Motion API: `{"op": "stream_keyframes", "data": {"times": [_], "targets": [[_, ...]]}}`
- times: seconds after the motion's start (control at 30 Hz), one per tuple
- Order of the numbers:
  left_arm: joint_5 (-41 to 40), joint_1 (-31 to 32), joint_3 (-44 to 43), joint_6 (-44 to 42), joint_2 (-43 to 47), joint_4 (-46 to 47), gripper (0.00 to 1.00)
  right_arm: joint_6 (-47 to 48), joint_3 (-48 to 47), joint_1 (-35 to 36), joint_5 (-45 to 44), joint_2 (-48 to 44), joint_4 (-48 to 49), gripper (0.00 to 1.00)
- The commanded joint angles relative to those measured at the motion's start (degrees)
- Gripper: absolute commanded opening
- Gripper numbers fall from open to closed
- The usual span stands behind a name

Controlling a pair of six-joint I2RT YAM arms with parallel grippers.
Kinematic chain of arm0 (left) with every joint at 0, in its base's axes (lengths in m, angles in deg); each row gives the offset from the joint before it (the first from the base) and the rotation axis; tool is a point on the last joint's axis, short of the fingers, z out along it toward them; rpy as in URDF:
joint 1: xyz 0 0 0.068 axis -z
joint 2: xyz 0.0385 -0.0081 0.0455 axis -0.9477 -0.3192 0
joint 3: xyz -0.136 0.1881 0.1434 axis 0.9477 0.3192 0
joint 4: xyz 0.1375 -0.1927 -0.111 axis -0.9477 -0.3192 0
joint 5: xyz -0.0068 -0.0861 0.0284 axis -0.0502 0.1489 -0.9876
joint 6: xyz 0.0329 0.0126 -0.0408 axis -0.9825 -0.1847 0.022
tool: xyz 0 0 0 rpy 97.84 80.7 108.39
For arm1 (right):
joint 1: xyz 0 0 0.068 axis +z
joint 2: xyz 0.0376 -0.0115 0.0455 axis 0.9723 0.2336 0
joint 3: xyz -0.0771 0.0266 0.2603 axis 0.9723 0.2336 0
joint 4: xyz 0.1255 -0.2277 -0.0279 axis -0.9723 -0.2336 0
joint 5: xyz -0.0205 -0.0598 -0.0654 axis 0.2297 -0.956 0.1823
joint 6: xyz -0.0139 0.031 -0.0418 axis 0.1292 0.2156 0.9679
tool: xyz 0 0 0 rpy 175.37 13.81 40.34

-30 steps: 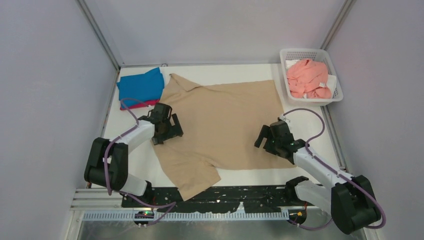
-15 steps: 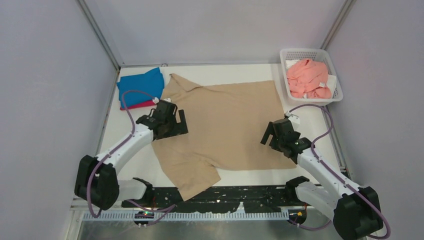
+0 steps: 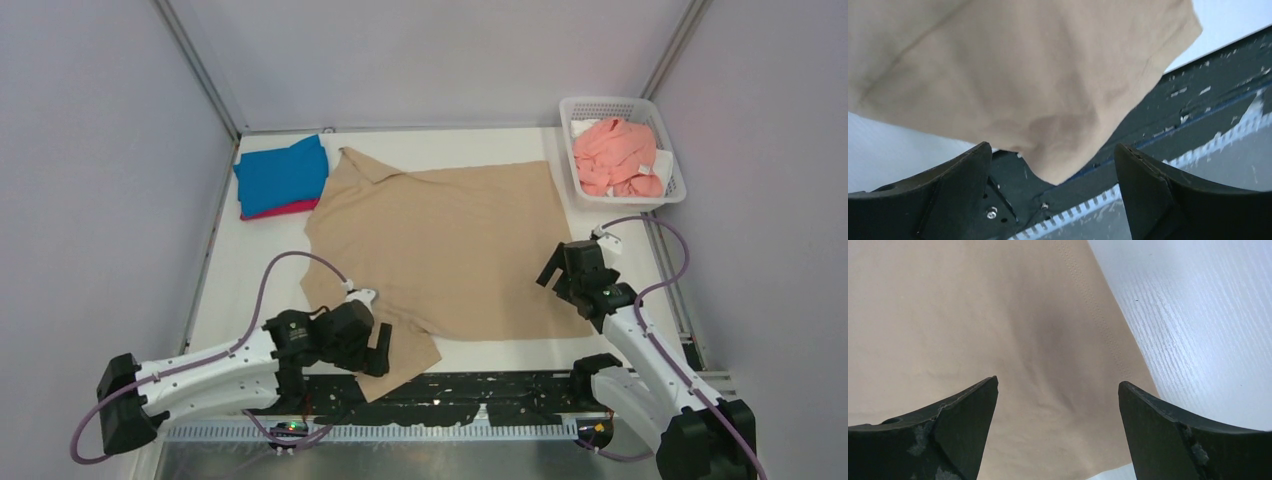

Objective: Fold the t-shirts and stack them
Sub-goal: Grab the side of the flattened tshirt closest away from the robot with both arms

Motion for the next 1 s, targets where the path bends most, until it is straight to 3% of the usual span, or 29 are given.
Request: {"op": "stream_keyframes", "data": {"times": [0.0, 0.07, 0.17, 0.27, 0.4, 0.67, 0.73, 0.77, 0.8, 0.83, 0.97], "targets": [[1.79, 5.92, 0.11, 6.75, -0.58, -1.91, 0.89, 0.65, -0.13, -0.24, -2.12, -1.06, 0.54, 0.95], [3.34, 7.84, -0.32, 7.03, -2.60, -1.56, 0.81, 0.61, -0.15, -0.27, -2.30, -0.66, 0.28, 0.95], [5.01, 10.25, -1.70, 7.86, -6.32, -1.38, 0.58, 0.66, -0.04, -0.40, -2.32, -0.32, 0.19, 0.95], [5.25, 14.03, -3.73, 10.45, -9.05, -3.82, 0.47, 0.83, 0.22, -0.54, -3.19, -0.40, 0.17, 0.95], [5.10, 17.41, -5.06, 12.45, -12.65, -4.18, 0.46, 0.91, 0.45, -0.77, -3.64, -0.09, 0.30, 0.95], [2.26, 17.42, -6.33, 11.48, -23.22, -2.48, 0.44, 0.56, 0.83, -1.14, -3.90, -0.91, 0.25, 0.95], [1.40, 17.47, -6.94, 11.12, -24.86, -2.71, 0.35, -0.17, 1.25, -1.51, -4.01, -1.66, -0.52, 0.95], [0.71, 17.43, -7.29, 11.00, -25.32, -2.75, 0.23, -0.55, 1.35, -2.06, -3.85, -2.25, -1.04, 0.95], [-0.25, 17.43, -7.80, 11.02, -25.56, -2.92, 0.05, -1.69, 1.41, -2.30, -3.96, -2.66, -2.30, 0.95], [-1.67, 17.44, -8.34, 11.19, -25.51, -3.48, 0.00, -2.45, 1.57, -2.59, -4.87, -3.45, -3.02, 0.95], [-6.60, 17.47, -9.61, 11.26, -22.55, -6.25, 0.00, -4.71, 1.54, -3.97, -7.60, -7.23, -7.45, 0.95]]}}
